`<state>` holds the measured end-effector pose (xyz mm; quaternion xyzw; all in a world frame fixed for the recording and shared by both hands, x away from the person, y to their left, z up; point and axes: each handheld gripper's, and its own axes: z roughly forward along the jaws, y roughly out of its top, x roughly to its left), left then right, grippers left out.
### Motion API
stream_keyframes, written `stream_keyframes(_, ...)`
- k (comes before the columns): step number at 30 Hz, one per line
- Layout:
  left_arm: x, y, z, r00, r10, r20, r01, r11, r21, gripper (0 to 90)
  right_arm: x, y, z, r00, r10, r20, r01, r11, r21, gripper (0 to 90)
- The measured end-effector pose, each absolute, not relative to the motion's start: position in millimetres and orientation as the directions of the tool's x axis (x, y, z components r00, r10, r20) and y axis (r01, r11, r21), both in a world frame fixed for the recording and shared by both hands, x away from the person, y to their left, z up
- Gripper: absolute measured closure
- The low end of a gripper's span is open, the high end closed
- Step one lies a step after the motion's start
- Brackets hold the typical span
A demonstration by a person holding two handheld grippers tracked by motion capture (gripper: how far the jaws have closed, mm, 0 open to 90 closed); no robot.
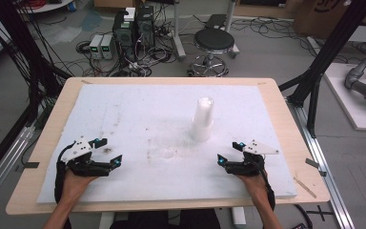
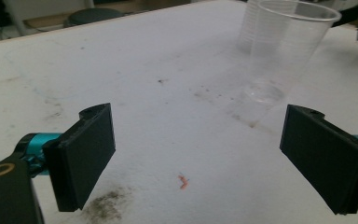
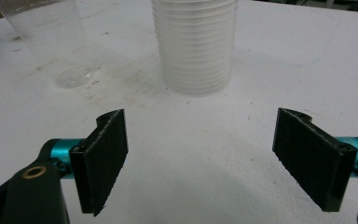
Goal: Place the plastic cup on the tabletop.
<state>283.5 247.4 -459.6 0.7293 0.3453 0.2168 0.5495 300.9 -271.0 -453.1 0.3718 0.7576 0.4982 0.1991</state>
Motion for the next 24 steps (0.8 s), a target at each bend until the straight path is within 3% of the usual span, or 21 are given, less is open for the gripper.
stream_keyframes(16, 277.5, 244.4, -466.8, 0.619, 0.785, -0.024, 0.235, -0.157, 0.959, 11.3, 297.3, -273.0, -453.1, -0.644, 0.763, 0.065, 0.338, 0.207, 0.918, 17.8)
stream_keyframes(24, 278.2, 249.5, -467.3, 0.602, 0.795, -0.068, 0.247, -0.105, 0.963, 11.3, 296.2, -272.8, -453.0, -0.642, 0.765, 0.052, 0.324, 0.21, 0.922, 17.8)
